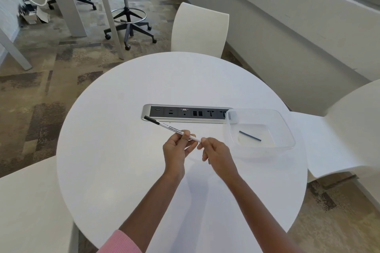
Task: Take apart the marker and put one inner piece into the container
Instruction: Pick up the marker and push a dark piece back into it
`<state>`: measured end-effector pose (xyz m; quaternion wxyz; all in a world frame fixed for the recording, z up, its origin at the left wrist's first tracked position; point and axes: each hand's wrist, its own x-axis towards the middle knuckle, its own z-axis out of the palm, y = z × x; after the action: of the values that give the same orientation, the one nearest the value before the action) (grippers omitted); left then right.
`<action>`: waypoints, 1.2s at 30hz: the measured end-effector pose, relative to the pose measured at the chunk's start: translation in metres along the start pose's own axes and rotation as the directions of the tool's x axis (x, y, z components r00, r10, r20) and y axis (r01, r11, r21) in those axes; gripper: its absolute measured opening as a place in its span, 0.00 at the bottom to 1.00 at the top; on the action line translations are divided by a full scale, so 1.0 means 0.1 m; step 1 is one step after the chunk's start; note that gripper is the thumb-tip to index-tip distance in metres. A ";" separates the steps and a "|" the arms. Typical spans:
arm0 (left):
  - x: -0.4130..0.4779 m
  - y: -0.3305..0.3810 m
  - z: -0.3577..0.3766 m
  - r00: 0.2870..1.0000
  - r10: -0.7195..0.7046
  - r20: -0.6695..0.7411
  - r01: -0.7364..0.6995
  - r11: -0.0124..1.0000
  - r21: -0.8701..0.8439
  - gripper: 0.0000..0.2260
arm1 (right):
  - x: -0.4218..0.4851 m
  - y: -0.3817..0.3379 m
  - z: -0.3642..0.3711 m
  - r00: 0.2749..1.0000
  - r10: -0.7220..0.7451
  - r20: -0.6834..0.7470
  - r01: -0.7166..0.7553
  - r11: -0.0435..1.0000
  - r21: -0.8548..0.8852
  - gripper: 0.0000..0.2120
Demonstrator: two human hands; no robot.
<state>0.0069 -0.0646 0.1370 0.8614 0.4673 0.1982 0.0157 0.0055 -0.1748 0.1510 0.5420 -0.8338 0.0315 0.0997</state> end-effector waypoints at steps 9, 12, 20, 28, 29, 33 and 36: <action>-0.02 0.02 0.01 0.998 -0.057 -0.011 0.056 0.995 -0.080 0.06 | 0.04 0.21 0.05 0.838 -0.535 -0.105 0.386 0.718 -0.579 0.17; -0.02 0.00 0.00 0.997 -0.071 0.002 0.071 0.995 -0.066 0.06 | 0.01 0.15 0.05 0.909 -0.393 -0.139 0.322 0.874 -0.363 0.16; -0.02 -0.04 -0.06 0.996 -0.065 0.057 0.063 0.997 0.039 0.06 | 0.04 0.09 -0.02 0.948 0.293 0.128 -0.319 0.857 0.405 0.17; 0.00 -0.06 -0.06 0.998 -0.067 0.011 0.066 0.997 0.049 0.06 | -0.05 0.14 -0.02 0.984 0.176 0.011 -0.175 0.966 0.190 0.19; 0.00 -0.06 -0.07 0.997 -0.071 -0.002 0.072 0.997 0.035 0.05 | -0.06 0.16 0.00 0.992 0.111 -0.052 -0.106 0.989 0.102 0.17; 0.00 -0.08 -0.10 0.996 -0.084 -0.028 0.085 0.996 0.013 0.05 | -0.12 0.25 0.03 0.981 -0.168 -0.102 0.143 0.967 -0.210 0.05; 0.00 -0.09 -0.11 0.996 -0.089 -0.019 0.089 0.996 0.027 0.05 | -0.11 0.27 0.06 0.953 -0.289 -0.085 0.236 0.892 -0.387 0.06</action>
<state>0.0017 -0.0611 0.1243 0.8529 0.4698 0.2269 -0.0212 -0.0100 -0.1813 0.1266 0.3790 -0.9228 -0.0630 -0.0294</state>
